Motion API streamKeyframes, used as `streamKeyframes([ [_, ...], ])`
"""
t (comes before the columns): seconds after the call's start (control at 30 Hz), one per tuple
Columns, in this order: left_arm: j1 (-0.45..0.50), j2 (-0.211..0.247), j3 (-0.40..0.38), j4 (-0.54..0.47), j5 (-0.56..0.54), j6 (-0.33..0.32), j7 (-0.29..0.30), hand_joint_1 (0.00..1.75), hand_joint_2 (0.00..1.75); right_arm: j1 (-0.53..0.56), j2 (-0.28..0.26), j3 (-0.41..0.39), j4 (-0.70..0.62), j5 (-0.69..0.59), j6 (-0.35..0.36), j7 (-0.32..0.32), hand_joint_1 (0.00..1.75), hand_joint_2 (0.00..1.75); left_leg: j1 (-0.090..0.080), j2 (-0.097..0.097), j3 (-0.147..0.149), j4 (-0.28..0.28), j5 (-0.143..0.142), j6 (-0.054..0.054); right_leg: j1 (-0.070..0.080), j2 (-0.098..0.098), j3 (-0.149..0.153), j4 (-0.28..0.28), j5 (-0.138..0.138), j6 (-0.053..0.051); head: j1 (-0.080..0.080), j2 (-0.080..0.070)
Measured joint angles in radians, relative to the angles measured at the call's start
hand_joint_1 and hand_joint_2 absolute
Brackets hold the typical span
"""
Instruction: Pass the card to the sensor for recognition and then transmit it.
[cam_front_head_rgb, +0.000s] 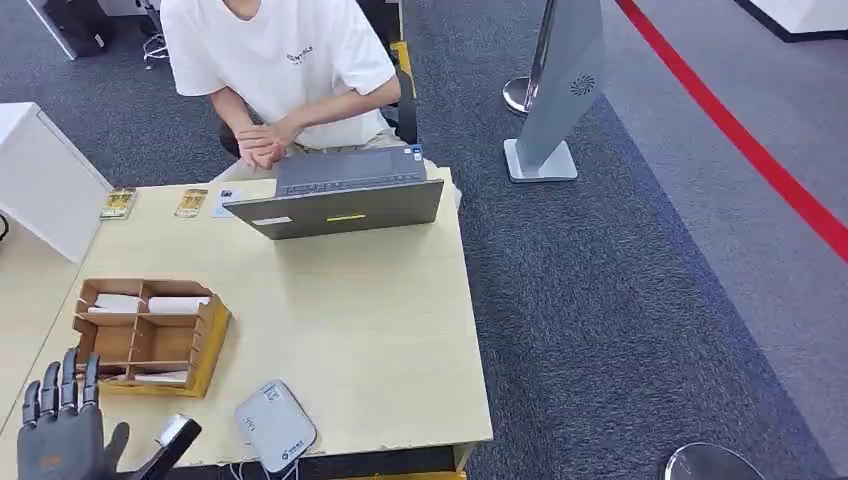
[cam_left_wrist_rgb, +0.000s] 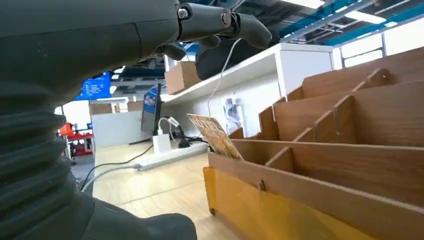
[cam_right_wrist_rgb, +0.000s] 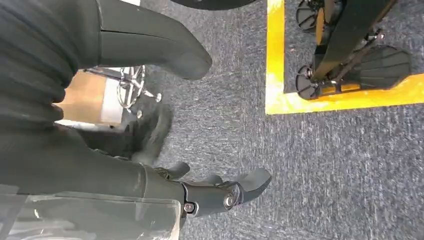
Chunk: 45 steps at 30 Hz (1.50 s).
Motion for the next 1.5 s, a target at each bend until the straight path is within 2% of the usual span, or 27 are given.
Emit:
streamKeyframes([
  [0.23, -0.032, 0.0, 0.032, 0.034, -0.019, 0.03, 0.0, 0.0, 1.75, 0.0, 0.0, 0.002, 0.0, 0.01, 0.003, -0.003, 0.0, 1.75, 0.0, 0.0, 0.0, 0.0, 0.0, 0.0, 0.0, 0.0, 0.0, 0.0, 0.0, 0.0, 0.0, 0.0],
  [0.5, -0.081, -0.022, 0.143, 0.053, -0.067, 0.039, -0.091, 0.0, 1.75, 0.0, 0.0, 0.006, 0.0, 0.021, 0.009, -0.007, 0.0, 1.75, 0.0, 0.0, 0.0, 0.0, 0.0, 0.0, 0.0, 0.0, 0.0, 0.0, 0.0, 0.0, 0.0, 0.0],
  [0.63, -0.104, -0.04, 0.164, 0.062, -0.077, 0.039, -0.107, 0.0, 1.75, -0.001, 0.0, 0.011, 0.0, 0.024, 0.011, -0.007, 0.0, 1.75, 0.0, 0.0, 0.0, 0.0, 0.0, 0.0, 0.0, 0.0, 0.0, 0.0, 0.0, 0.0, 0.001, 0.0],
  [0.8, -0.129, -0.052, 0.164, 0.076, -0.087, 0.039, -0.107, 0.0, 1.75, -0.001, 0.0, 0.013, 0.0, 0.029, 0.013, -0.007, 0.0, 1.75, 0.0, 0.0, 0.0, 0.0, 0.0, 0.0, 0.0, 0.0, 0.0, 0.0, 0.0, 0.0, 0.0, 0.0],
  [1.2, -0.21, -0.058, 0.164, 0.166, -0.126, 0.039, -0.067, 0.0, 1.75, -0.006, 0.0, 0.027, 0.0, 0.035, 0.013, -0.006, 0.0, 1.75, 0.0, 0.0, 0.0, 0.0, 0.0, 0.0, 0.0, 0.0, 0.0, 0.0, 0.0, 0.0, 0.0, 0.0],
  [1.5, -0.226, -0.058, 0.164, 0.201, -0.125, 0.039, -0.061, 0.0, 1.75, -0.006, 0.0, 0.027, 0.0, 0.035, 0.009, -0.007, 0.0, 1.75, 0.0, 0.0, 0.0, 0.0, 0.0, 0.0, 0.0, 0.0, 0.0, 0.0, 0.0, 0.0, 0.0, 0.0],
])
